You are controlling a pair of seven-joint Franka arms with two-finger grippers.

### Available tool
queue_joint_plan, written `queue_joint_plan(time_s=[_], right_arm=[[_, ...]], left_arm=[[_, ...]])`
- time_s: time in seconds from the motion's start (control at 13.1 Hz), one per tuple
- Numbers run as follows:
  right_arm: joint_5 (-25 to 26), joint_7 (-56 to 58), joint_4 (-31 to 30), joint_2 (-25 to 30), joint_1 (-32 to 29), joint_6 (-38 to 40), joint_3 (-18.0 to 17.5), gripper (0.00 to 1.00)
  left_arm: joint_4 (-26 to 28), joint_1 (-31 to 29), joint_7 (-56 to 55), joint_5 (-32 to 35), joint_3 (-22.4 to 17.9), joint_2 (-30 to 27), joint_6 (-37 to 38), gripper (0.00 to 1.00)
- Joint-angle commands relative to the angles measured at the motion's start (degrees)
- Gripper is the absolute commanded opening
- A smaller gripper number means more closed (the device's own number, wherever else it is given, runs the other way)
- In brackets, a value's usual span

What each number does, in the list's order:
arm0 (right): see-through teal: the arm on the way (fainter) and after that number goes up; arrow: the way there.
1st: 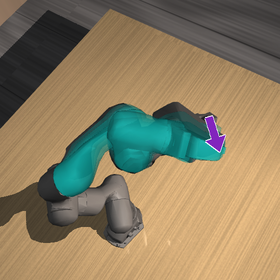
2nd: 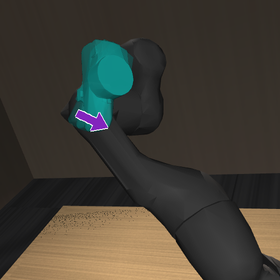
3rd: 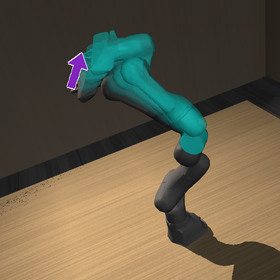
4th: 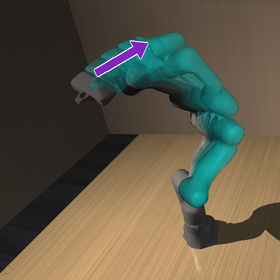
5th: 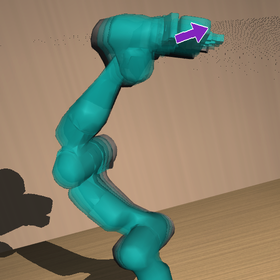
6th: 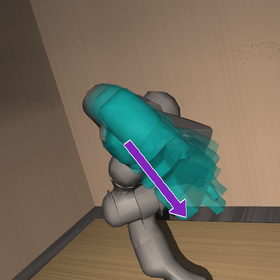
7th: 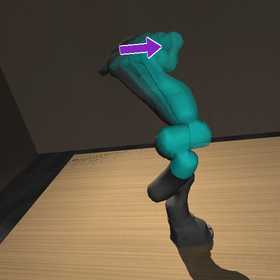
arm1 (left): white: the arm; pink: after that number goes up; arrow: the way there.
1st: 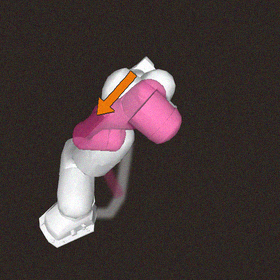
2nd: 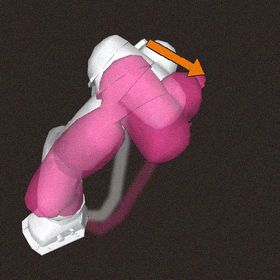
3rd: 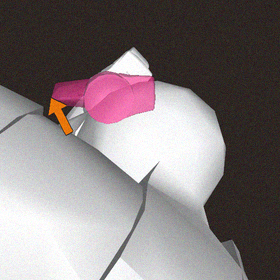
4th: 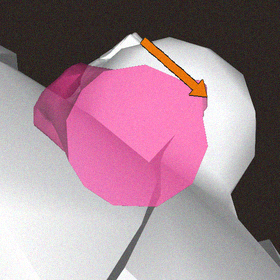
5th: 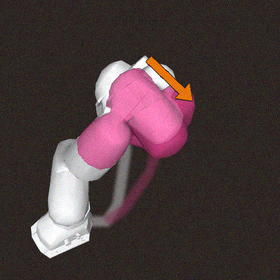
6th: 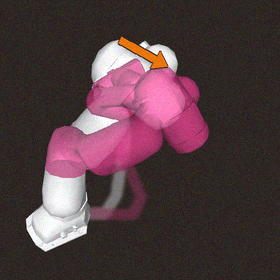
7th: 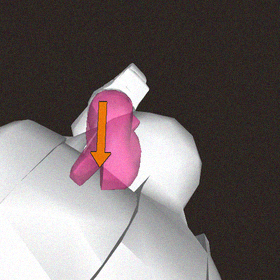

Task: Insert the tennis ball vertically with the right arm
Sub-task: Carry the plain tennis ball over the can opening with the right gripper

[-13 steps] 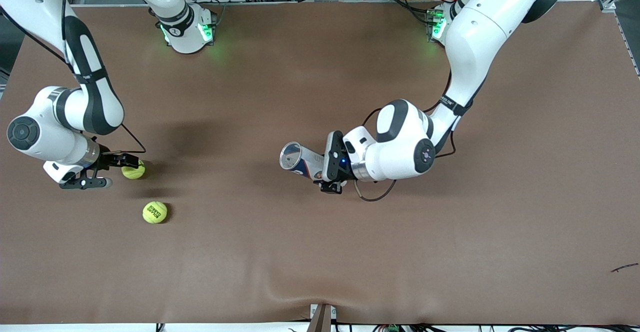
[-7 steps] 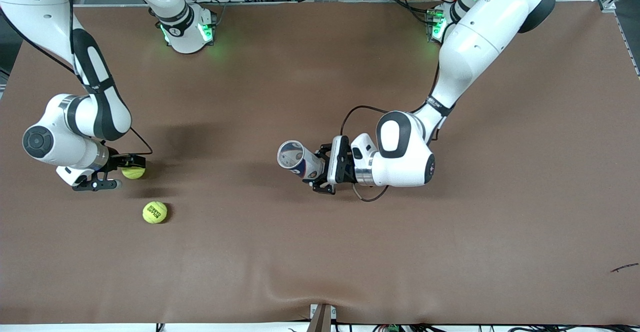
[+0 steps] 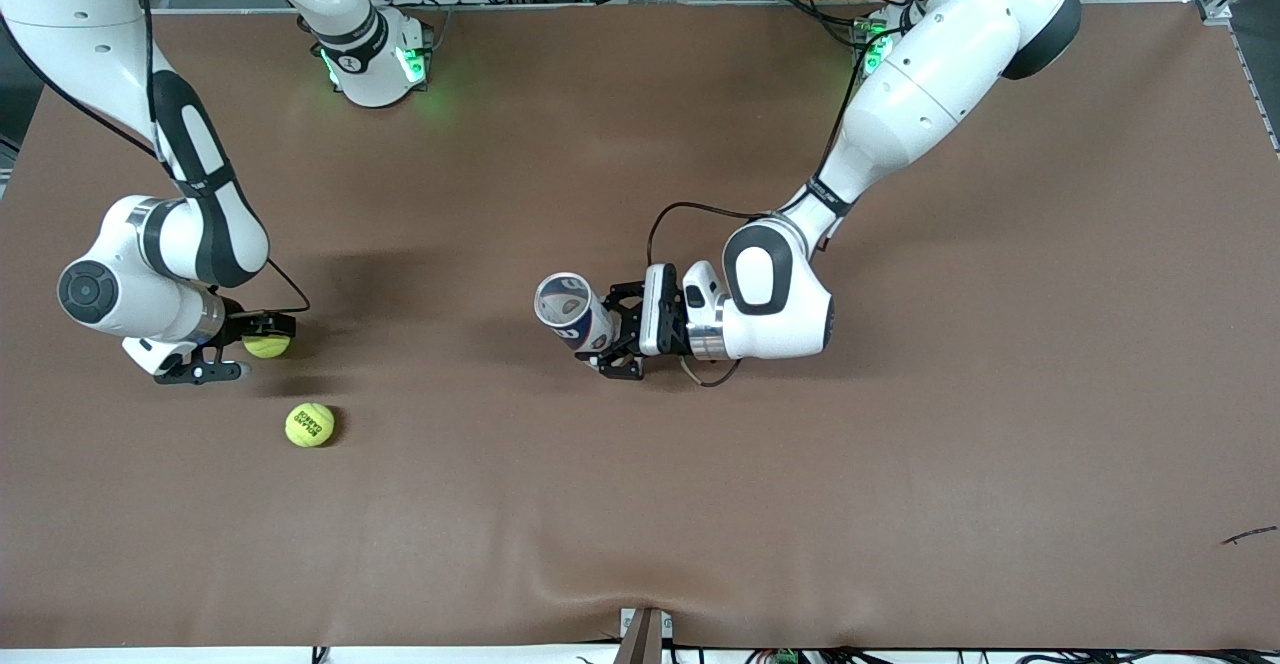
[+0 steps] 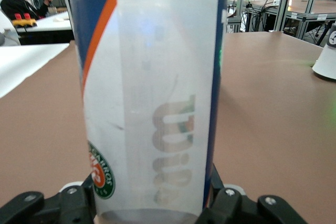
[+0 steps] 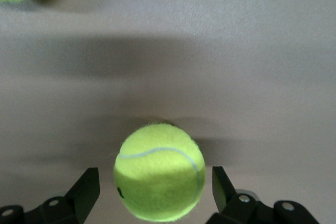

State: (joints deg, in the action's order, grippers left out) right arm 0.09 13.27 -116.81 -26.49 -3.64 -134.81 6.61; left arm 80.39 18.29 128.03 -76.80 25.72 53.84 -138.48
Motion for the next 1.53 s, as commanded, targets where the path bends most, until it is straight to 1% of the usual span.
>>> queue_joint_plan(time_s=[0.0, 0.15, 0.31, 0.38, 0.54, 0.76, 0.84, 0.99, 1.07, 1.15, 1.3, 1.45], right_arm=[[0.35, 0.88, 2.46, -1.28, -1.02, 0.08, -0.46, 0.66], [0.35, 0.8, 4.3, -1.2, -0.75, 0.95, -0.46, 0.65], [0.35, 0.8, 5.97, -1.2, -0.75, 4.28, -0.46, 0.64], [0.35, 0.8, 6.5, -1.11, -0.67, 5.86, -0.46, 0.62], [0.35, 0.62, 8.08, 0.03, -0.14, 9.98, -0.46, 0.61], [-0.79, 0.62, 13.96, 1.78, 0.13, 19.04, -1.25, 0.61], [-1.84, 0.36, 14.85, 2.92, 0.21, 20.71, -2.21, 0.61], [-4.73, -0.08, 15.03, 6.26, 0.39, 23.97, -4.05, 0.61], [-7.01, -0.87, 15.29, 7.93, 1.0, 25.64, -5.02, 0.61], [-8.43, -2.88, 16.34, 9.07, 1.96, 27.13, -5.64, 0.61], [-8.79, -9.63, 19.76, 9.7, 5.56, 30.47, -5.91, 0.61], [-9.14, -20.06, 23.71, 9.7, 10.99, 34.25, -5.91, 0.61]], left_arm=[[-0.5, 0.51, 6.6, -5.88, 0.21, 2.14, -0.48, 0.77], [-0.67, 3.05, 12.47, -14.82, 0.21, 4.24, -0.48, 0.77], [-0.67, 3.85, 15.84, -19.68, 0.03, 4.69, -0.39, 0.77], [-0.59, 3.85, 15.85, -20.05, 0.03, 4.7, -0.3, 0.78], [-0.15, 4.9, 16.2, -21.98, 0.03, 5.22, -0.3, 0.78], [-0.06, 4.47, 16.55, -22.33, -0.06, 5.83, -0.04, 0.78], [-0.23, 4.21, 16.99, -22.16, -0.06, 7.84, 0.48, 0.78], [-0.24, 4.03, 17.26, -23.56, -0.06, 8.47, 1.37, 0.78], [-0.15, 4.12, 17.43, -23.4, -0.06, 8.48, 1.37, 0.78], [-0.15, 4.2, 17.95, -23.65, -0.06, 8.56, 1.37, 0.78], [-0.15, 4.03, 18.49, -23.75, -0.06, 8.65, 1.37, 0.78], [-0.15, 4.03, 18.57, -23.75, -0.06, 8.65, 1.37, 0.77]])
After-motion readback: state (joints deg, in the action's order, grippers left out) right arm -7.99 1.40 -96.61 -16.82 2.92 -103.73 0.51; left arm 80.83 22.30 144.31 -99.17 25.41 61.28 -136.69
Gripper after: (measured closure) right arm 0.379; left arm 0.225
